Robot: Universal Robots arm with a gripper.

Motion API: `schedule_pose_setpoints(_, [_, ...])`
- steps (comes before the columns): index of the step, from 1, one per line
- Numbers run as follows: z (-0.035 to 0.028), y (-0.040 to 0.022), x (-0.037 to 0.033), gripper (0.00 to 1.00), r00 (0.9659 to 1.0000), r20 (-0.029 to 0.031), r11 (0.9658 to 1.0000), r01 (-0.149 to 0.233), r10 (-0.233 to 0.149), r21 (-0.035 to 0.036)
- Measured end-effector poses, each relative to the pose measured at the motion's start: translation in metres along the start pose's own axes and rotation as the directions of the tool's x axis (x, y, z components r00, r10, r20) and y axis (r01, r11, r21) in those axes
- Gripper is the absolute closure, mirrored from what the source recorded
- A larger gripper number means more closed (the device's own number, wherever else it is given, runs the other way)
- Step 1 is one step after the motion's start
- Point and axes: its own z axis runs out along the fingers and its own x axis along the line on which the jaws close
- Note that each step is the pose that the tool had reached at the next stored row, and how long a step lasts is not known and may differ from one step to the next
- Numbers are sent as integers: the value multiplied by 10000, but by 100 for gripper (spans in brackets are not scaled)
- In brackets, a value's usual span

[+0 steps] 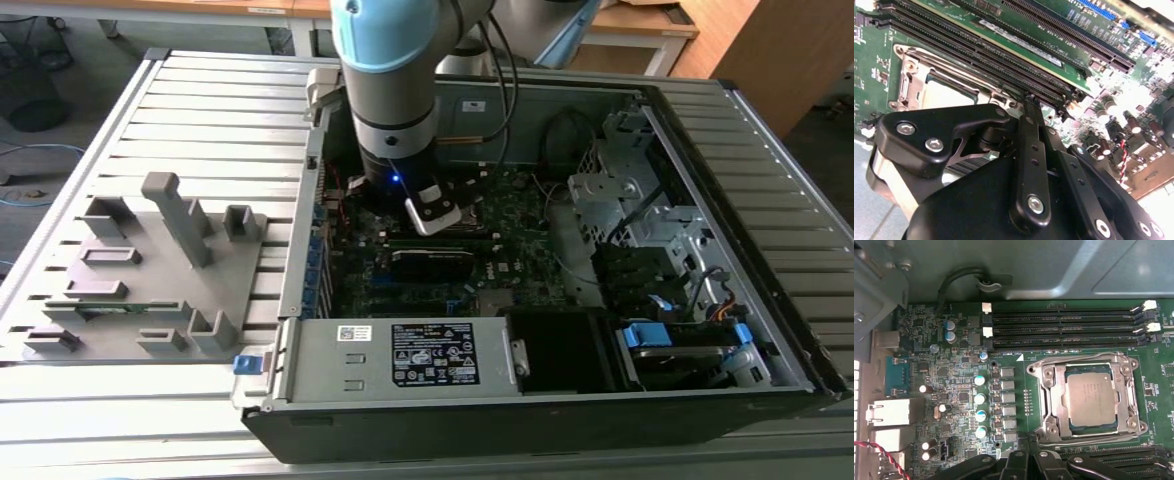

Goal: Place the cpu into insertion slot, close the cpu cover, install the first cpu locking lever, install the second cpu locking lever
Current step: 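Install the second cpu locking lever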

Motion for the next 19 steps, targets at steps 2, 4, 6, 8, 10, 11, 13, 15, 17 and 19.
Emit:
schedule_pose_setpoints(2, [1, 1, 2, 89, 10000, 7, 10000, 3, -3, 2])
schedule_pose_setpoints(4, [7, 1, 4, 89, 10000, 11, 10000, 3, -3, 10])
schedule_pose_setpoints(6, [13, -1, 5, 89, 10000, 12, 10000, 4, -4, 20])
schedule_pose_setpoints(8, [14, -1, 5, 89, 10000, 13, 10000, 4, -4, 23])
schedule_pose_setpoints(10, [10, 1, 5, 89, 10000, 15, 10000, 4, -4, 21])
schedule_pose_setpoints(11, [2, 3, 4, 89, 10000, 18, 10000, 3, -3, 16])
schedule_pose_setpoints(13, [-38, 11, 1, 89, 10000, 13, 10000, 2, -2, 17])
schedule_pose_setpoints(15, [-84, 19, -3, 89, 10000, 15, 10000, 3, -3, 19])
schedule_pose_setpoints(17, [-130, 29, -7, 89, 10000, 14, 10000, 4, -4, 21])
schedule_pose_setpoints(19, [-146, 36, -9, 89, 10000, 15, 10000, 3, -3, 19])
